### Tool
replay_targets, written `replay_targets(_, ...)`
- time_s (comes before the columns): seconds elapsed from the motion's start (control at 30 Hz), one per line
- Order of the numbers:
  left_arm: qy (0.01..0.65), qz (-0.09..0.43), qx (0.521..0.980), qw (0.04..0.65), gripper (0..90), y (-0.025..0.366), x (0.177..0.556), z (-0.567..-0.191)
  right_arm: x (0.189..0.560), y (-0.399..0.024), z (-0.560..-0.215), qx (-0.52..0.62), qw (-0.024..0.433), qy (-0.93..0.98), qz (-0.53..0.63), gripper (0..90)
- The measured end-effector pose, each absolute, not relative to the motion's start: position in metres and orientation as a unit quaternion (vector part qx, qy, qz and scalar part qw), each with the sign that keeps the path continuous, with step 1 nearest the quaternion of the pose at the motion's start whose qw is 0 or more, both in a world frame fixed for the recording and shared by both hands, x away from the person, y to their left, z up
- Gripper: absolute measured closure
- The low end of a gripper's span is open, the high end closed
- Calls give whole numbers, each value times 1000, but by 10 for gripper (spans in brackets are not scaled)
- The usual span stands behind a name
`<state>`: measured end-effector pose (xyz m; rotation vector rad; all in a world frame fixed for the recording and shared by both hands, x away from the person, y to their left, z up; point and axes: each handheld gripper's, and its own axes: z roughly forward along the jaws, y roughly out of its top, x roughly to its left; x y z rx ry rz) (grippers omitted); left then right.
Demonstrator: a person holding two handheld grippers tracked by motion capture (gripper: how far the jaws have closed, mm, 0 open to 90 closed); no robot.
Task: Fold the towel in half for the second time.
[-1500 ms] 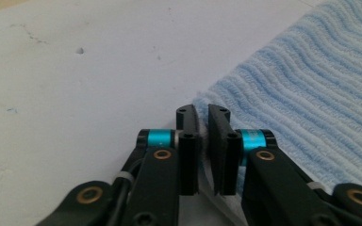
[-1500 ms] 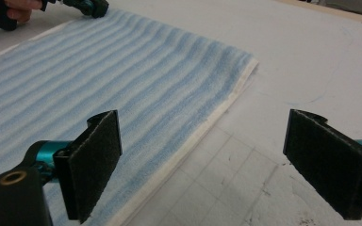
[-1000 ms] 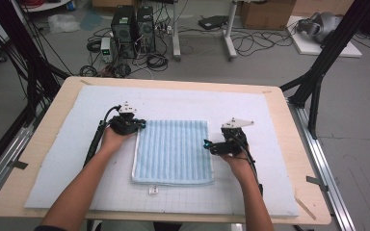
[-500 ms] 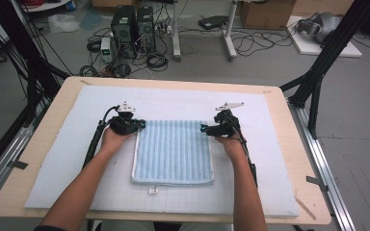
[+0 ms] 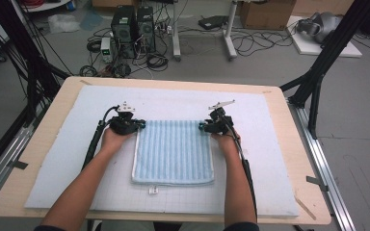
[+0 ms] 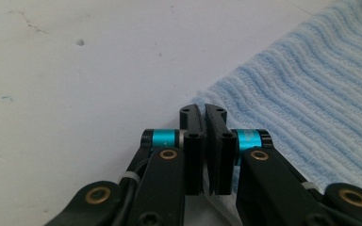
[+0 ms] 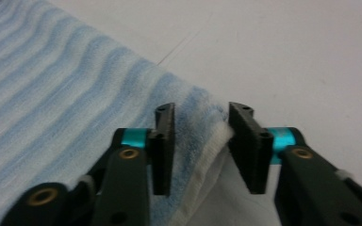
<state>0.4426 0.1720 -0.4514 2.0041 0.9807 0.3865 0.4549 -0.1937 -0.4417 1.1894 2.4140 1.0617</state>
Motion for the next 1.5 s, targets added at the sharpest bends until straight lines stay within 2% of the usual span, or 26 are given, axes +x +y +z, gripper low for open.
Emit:
replay_targets(0.07, 397, 153, 799, 425, 862, 172, 443, -451, 454, -191, -440, 396, 128, 835, 360, 806)
replay_targets(0.13, 397, 161, 798, 423, 864, 171, 442, -451, 453, -189, -439, 392, 137, 839, 352, 821)
replay_targets(0.3, 412, 167, 774, 451, 869, 175, 445, -447, 449, -187, -433, 388, 167, 836, 349, 828)
replay_targets(0.47, 399, 198, 749, 491, 870, 174, 452, -432, 447, -190, -422, 394, 214, 815, 367, 830)
replay_targets(0.53, 401, 195, 745, 496, 869, 174, 455, -429, 447, -191, -418, 397, 227, 806, 376, 830)
replay_targets(0.93, 384, 178, 742, 521, 867, 176, 438, -423, 430, -197, -405, 382, 219, 798, 411, 827)
replay_targets(1.5, 330, 155, 739, 566, 867, 191, 388, -409, 379, -212, -392, 346, 211, 789, 463, 825)
